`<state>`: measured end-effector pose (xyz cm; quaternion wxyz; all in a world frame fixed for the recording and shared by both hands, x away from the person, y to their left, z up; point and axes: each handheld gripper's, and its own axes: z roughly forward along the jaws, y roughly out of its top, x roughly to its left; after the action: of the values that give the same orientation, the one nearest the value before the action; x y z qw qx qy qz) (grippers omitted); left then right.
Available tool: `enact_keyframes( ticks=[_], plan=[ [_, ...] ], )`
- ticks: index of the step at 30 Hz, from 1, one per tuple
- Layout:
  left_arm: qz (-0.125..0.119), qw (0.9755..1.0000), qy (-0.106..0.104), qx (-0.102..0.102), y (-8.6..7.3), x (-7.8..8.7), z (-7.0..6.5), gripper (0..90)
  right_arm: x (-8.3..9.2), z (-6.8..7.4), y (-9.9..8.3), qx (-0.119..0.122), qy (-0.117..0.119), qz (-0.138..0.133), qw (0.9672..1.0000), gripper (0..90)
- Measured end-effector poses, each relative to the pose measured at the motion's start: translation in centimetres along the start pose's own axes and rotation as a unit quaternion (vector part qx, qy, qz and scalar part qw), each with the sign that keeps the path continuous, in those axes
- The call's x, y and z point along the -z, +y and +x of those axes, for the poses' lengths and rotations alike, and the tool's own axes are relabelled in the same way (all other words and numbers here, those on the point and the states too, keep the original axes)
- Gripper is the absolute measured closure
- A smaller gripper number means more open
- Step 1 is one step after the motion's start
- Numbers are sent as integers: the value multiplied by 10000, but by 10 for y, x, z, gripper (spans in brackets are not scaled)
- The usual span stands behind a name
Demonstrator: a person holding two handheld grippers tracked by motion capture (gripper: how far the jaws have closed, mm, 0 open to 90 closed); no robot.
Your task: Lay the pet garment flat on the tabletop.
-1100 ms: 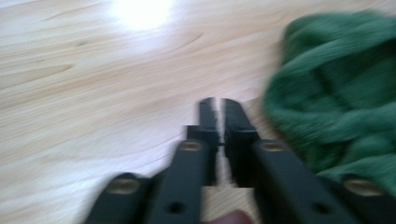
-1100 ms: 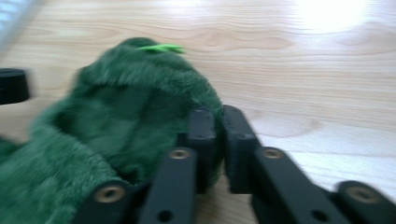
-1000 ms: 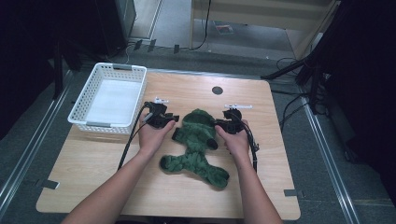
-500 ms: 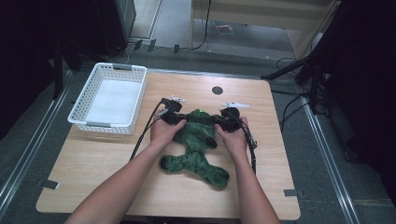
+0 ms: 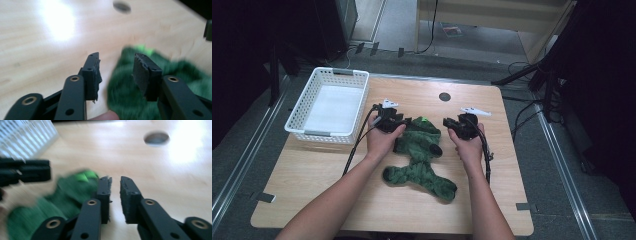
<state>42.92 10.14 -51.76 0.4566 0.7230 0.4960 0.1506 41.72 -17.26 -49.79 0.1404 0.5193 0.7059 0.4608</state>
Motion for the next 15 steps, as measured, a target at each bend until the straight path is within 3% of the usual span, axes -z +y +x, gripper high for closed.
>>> enact_keyframes(
  ticks=[2, 3, 5, 7, 9, 11, 13, 15],
  plan=[
    [-42, 9999, -19, 148, 4, -4, -4, 639, -8, 10, 10, 17, 127, 19, 9999, 804],
    [13, 9997, -155, 207, 5, -8, -7, 668, -15, 17, 14, 44, 181, 106, 9998, 802],
    [288, 9990, -336, 70, 4, -17, -15, 723, -34, 28, 14, 99, 272, 505, 9983, 793],
    [588, 9973, -362, -242, -1, -23, -21, 761, -51, 35, 6, 243, 27, 942, 9953, 796],
    [993, 9936, -418, -337, -7, -27, -21, 768, -61, 31, -3, 280, -184, 1154, 9927, 806],
    [1215, 9904, -554, -349, -12, -30, -17, 770, -64, 22, -12, 159, -244, 1127, 9932, 831],
    [1140, 9915, -566, -255, -13, -31, -17, 777, -63, 12, -17, -149, -48, 864, 9961, 870],
    [1125, 9926, -402, -232, -12, -33, -20, 786, -63, 6, -18, -312, -25, 751, 9967, 889]
  ],
)
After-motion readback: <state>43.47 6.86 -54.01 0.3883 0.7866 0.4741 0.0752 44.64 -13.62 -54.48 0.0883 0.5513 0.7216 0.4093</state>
